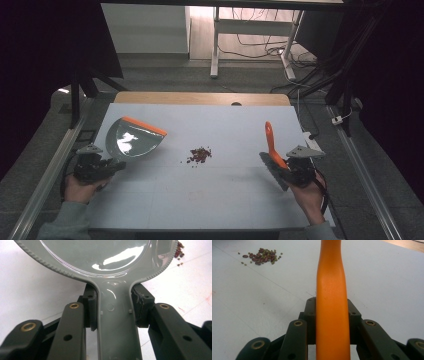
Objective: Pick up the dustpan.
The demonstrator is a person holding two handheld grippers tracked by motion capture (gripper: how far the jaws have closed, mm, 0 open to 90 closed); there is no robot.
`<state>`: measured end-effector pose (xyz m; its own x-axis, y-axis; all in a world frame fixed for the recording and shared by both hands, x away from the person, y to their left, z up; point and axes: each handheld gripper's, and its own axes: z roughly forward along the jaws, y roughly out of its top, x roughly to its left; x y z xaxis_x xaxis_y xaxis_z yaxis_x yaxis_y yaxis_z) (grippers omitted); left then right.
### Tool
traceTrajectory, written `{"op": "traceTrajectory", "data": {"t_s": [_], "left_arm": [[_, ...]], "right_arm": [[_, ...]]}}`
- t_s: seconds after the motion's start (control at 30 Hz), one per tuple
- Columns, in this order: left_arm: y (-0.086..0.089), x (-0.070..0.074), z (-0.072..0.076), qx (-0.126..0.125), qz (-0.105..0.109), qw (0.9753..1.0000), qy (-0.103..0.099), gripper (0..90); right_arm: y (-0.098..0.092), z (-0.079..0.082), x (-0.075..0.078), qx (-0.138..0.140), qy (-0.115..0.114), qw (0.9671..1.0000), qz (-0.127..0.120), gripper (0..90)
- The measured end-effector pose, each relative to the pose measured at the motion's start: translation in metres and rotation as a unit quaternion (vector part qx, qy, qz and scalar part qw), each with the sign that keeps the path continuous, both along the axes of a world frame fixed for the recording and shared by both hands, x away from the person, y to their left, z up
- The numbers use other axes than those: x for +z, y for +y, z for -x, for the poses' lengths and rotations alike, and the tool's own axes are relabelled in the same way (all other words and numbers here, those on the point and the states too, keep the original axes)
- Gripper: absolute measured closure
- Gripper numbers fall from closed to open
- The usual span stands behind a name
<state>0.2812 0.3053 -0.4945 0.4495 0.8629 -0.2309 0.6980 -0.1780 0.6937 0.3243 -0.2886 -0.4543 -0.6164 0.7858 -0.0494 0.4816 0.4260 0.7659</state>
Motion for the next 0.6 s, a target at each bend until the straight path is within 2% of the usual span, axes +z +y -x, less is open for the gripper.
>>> {"op": "traceTrajectory", "data": {"t_s": [0.2, 0.6], "left_arm": [[-0.008, 0.006, 0.002, -0.04, 0.0, 0.9992, -0.007, 61.7], [-0.02, 0.009, 0.002, -0.087, -0.005, 0.9962, 0.0, 61.7]], "right_arm": [[0.003, 0.0, 0.001, 0.001, -0.002, 1.0, 0.0, 70.6], [0.003, -0.002, 0.002, 0.004, -0.005, 0.9999, -0.01, 70.6]]}}
